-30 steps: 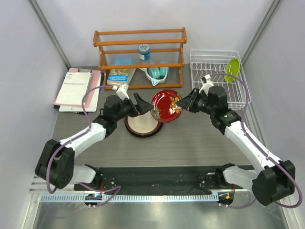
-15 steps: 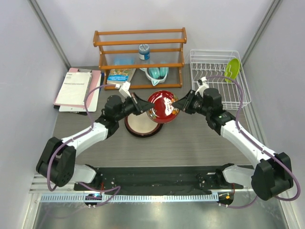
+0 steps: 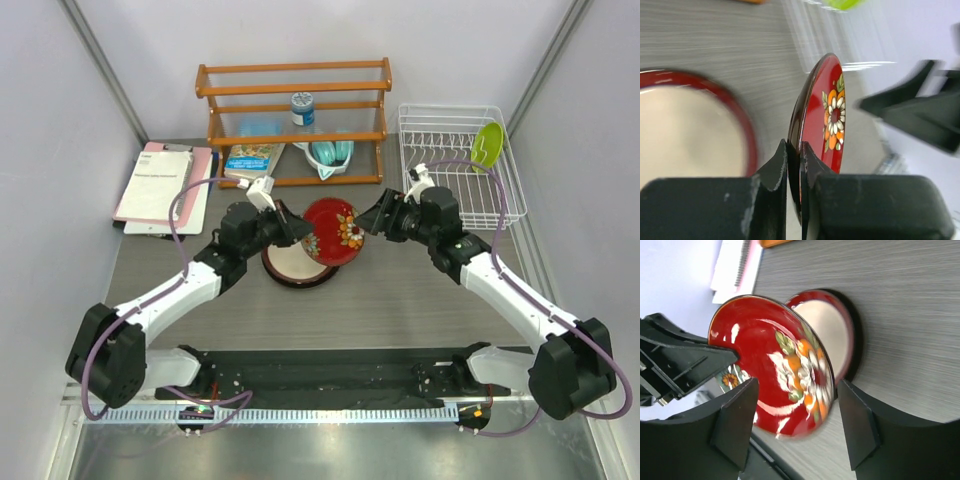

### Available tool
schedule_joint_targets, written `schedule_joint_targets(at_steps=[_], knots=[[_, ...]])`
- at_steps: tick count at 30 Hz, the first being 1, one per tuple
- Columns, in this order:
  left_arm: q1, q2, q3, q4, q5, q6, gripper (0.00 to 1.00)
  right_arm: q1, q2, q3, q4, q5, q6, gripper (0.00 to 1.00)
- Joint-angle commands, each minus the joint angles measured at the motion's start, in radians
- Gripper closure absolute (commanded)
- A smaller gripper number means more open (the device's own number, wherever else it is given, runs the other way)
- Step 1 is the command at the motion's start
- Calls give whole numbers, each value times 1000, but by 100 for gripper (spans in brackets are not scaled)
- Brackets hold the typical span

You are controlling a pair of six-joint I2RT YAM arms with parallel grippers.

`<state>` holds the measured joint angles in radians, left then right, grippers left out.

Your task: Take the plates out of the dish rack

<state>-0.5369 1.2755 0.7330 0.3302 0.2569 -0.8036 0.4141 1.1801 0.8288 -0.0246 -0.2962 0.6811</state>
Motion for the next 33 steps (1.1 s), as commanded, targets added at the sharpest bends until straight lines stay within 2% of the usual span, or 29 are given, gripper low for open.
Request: schedule_joint_targets(at_steps=[1,2,3,6,9,15,25,33], knots=[[12,-60,49,-207,-212,155,100,0,-43,62,-73,129,-94,30],[14,-65,46,-224,-222,162,100,-3,-48,62,-86,162,-107,21],[14,-68,45,-235,-247,176,100,-5,-57,62,-93,173,-112,17],[28,-62,33,-253,-281,184,100,-11,-71,59,-113,192,-127,17],[69,-33,14,-223,-217,147,100,-17,-80,56,-130,204,-138,16],[98,5,-1,-194,-228,150,100,-23,-86,43,-143,207,-150,15],[123,163,-37,-76,-170,121,100,-55,-111,78,-196,224,-187,14],[123,216,-38,-128,-176,113,98,-93,-117,128,-256,282,-236,13]])
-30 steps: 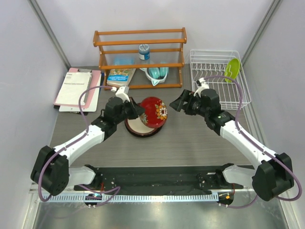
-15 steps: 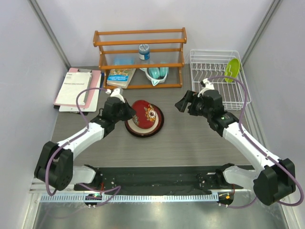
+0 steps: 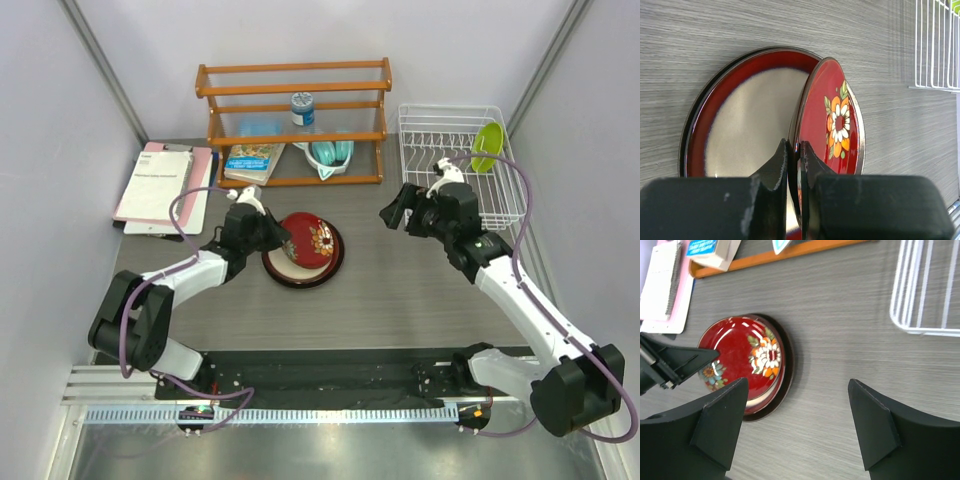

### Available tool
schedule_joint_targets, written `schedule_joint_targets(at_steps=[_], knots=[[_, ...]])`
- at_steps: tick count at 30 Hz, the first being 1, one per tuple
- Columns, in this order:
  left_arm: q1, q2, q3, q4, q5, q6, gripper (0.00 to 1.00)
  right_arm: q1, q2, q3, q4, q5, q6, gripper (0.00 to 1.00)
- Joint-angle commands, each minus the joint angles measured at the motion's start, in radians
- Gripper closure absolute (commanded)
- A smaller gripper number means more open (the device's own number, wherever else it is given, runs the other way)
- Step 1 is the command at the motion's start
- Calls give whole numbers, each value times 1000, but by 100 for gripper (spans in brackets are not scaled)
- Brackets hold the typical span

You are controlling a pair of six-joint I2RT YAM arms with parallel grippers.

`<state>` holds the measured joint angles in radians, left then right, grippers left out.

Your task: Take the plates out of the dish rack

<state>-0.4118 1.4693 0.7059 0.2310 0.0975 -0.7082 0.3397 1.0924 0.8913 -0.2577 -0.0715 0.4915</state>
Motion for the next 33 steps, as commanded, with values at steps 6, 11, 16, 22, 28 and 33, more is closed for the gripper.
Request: schedule_joint_targets(at_steps=[6,11,16,22,28,33], knots=[[-2,-3,-22,-99,-68,35,88,-76,-5,141,-87,188,-102,13],[-2,-41,-31,-140,-133,59,60,-126,41,196,-101,262,-151,13],[-2,-41,-26,-167,-143,73,57,-166,87,256,-101,260,-171,13],[-2,-105,-16,-254,-217,79,50,-241,208,343,-86,470,-203,6],[-4,-325,10,-335,-202,111,34,-326,467,540,-84,550,-266,5],[-5,-446,44,-322,-63,144,5,-452,697,788,-83,521,-317,5]])
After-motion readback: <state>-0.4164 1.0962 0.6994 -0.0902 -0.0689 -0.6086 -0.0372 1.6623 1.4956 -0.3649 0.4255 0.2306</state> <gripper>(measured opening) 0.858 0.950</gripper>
